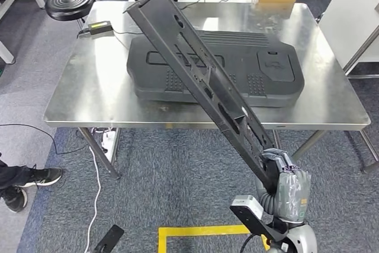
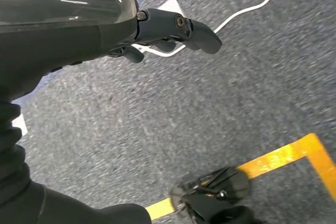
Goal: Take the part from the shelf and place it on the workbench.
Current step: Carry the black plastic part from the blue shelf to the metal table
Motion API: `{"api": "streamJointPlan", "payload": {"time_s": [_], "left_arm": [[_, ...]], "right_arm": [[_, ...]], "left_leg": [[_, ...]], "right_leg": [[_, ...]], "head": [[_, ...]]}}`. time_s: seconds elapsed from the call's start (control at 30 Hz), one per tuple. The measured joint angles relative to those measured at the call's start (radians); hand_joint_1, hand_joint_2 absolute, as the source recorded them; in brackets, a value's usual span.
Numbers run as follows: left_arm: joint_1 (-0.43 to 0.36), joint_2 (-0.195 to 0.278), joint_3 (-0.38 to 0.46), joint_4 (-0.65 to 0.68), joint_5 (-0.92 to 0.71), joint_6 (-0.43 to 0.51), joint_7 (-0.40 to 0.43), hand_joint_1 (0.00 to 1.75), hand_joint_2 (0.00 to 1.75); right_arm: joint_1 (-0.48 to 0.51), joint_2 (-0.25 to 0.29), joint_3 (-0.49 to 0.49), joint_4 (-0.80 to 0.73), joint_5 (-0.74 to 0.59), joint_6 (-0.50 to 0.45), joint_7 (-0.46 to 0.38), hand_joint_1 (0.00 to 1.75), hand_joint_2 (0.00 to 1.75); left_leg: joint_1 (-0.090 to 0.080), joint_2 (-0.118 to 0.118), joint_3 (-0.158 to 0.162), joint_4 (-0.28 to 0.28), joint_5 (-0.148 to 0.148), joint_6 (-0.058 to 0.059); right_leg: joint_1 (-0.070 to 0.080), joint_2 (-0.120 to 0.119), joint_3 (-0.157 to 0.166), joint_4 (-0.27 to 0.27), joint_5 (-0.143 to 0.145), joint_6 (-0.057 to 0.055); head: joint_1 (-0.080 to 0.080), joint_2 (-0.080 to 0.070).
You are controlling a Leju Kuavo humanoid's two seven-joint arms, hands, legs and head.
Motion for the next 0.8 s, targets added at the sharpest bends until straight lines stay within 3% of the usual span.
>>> {"api": "streamJointPlan", "payload": {"time_s": [0.07, 0.2, 0.27, 0.33, 0.37, 0.4, 0.43, 0.5, 0.53, 0.6, 0.7, 0.73, 0.8], "left_arm": [[-0.001, 0.000, 0.000, 0.000, 0.000, -0.001, 0.002, 0.00, 1.75], [-0.002, 0.000, -0.001, 0.000, -0.005, -0.001, 0.004, 0.00, 1.75], [-0.004, 0.000, -0.002, 0.000, -0.006, -0.001, 0.004, 0.00, 1.75], [-0.004, 0.001, -0.002, 0.000, -0.007, -0.001, 0.005, 0.00, 1.75], [-0.004, 0.001, -0.003, 0.000, -0.007, -0.001, 0.005, 0.00, 1.75], [-0.003, 0.001, -0.003, 0.000, -0.008, -0.001, 0.005, 0.00, 1.75], [-0.003, 0.001, -0.003, 0.000, -0.008, -0.001, 0.005, 0.00, 1.75], [-0.003, 0.000, -0.004, 0.000, -0.008, -0.001, 0.005, 0.00, 1.75], [-0.004, 0.000, -0.004, 0.000, -0.007, -0.001, 0.005, 0.00, 1.75], [-0.004, 0.000, -0.006, 0.000, -0.008, -0.002, 0.005, 0.00, 1.75], [-0.005, -0.001, -0.009, 0.000, -0.008, -0.003, 0.005, 0.00, 1.75], [-0.008, -0.001, -0.009, 0.000, -0.008, -0.003, 0.005, 0.00, 1.75], [-0.012, 0.000, -0.010, 0.000, -0.008, -0.003, 0.007, 0.00, 1.75]], "right_arm": [[-0.001, 0.001, -0.004, -0.001, -0.001, 0.000, 0.000, 1.75, 1.75], [-0.002, 0.001, -0.010, -0.005, -0.004, 0.000, 0.001, 1.75, 1.75], [-0.006, 0.001, -0.014, -0.007, -0.005, 0.000, 0.001, 1.75, 1.75], [-0.006, 0.001, -0.017, -0.008, -0.007, 0.000, 0.002, 1.75, 1.75], [-0.005, 0.001, -0.019, -0.008, -0.007, 0.000, 0.003, 1.75, 1.75], [-0.004, 0.001, -0.021, -0.008, -0.007, 0.000, 0.004, 1.75, 1.75], [-0.004, 0.001, -0.023, -0.008, -0.007, 0.000, 0.004, 1.75, 1.75], [-0.005, 0.000, -0.025, -0.008, -0.007, 0.000, 0.005, 1.75, 1.75], [-0.006, 0.000, -0.026, -0.009, -0.007, 0.000, 0.005, 1.75, 1.75], [-0.008, 0.000, -0.029, -0.010, -0.007, 0.000, 0.005, 1.75, 1.75], [-0.011, 0.000, -0.036, -0.012, -0.006, 0.000, 0.005, 1.75, 1.75], [-0.013, 0.001, -0.037, -0.012, -0.006, 0.000, 0.005, 1.75, 1.75], [-0.016, 0.001, -0.040, -0.013, -0.006, 0.000, 0.004, 1.75, 1.75]], "left_leg": [[-0.004, 0.000, 0.023, -0.055, 0.009, 0.011], [-0.003, -0.001, 0.037, -0.069, -0.007, 0.038], [0.000, -0.001, 0.049, -0.072, -0.015, 0.047], [-0.001, -0.001, 0.059, -0.072, -0.026, 0.051], [-0.002, -0.001, 0.066, -0.072, -0.032, 0.052], [-0.004, -0.002, 0.075, -0.072, -0.039, 0.052], [-0.005, -0.003, 0.087, -0.072, -0.047, 0.051], [-0.006, -0.005, 0.110, -0.075, -0.063, 0.046], [-0.005, -0.005, 0.116, -0.077, -0.069, 0.042], [-0.005, -0.004, 0.125, -0.081, -0.073, 0.031], [-0.006, -0.003, 0.138, -0.062, -0.078, 0.017], [-0.006, -0.003, 0.127, -0.035, -0.092, 0.014], [-0.004, -0.003, 0.065, 0.069, -0.137, 0.007]], "right_leg": [[0.002, 0.001, 0.006, 0.002, -0.010, 0.012], [0.001, 0.000, 0.000, 0.031, -0.026, 0.030], [-0.001, -0.003, -0.055, 0.132, -0.065, 0.040], [-0.003, -0.004, -0.143, 0.265, -0.106, 0.045], [-0.003, -0.004, -0.175, 0.299, -0.105, 0.045], [-0.002, -0.004, -0.188, 0.294, -0.082, 0.042], [0.000, -0.004, -0.182, 0.249, -0.040, 0.037], [0.007, -0.005, -0.146, 0.122, 0.045, 0.021], [0.012, -0.006, -0.133, 0.075, 0.060, 0.012], [0.018, -0.006, -0.124, 0.047, 0.059, -0.003], [0.013, -0.003, -0.093, 0.021, 0.062, -0.018], [0.010, -0.003, -0.082, 0.014, 0.060, -0.022], [0.008, -0.004, -0.068, 0.009, 0.052, -0.027]], "head": [[0.000, 0.000], [0.001, 0.000], [0.002, 0.000], [0.002, 0.000], [0.003, 0.000], [0.003, 0.000], [0.003, 0.000], [0.002, 0.000], [0.002, 0.000], [0.002, 0.000], [0.003, 0.000], [0.002, 0.000], [-0.001, 0.000]]}}
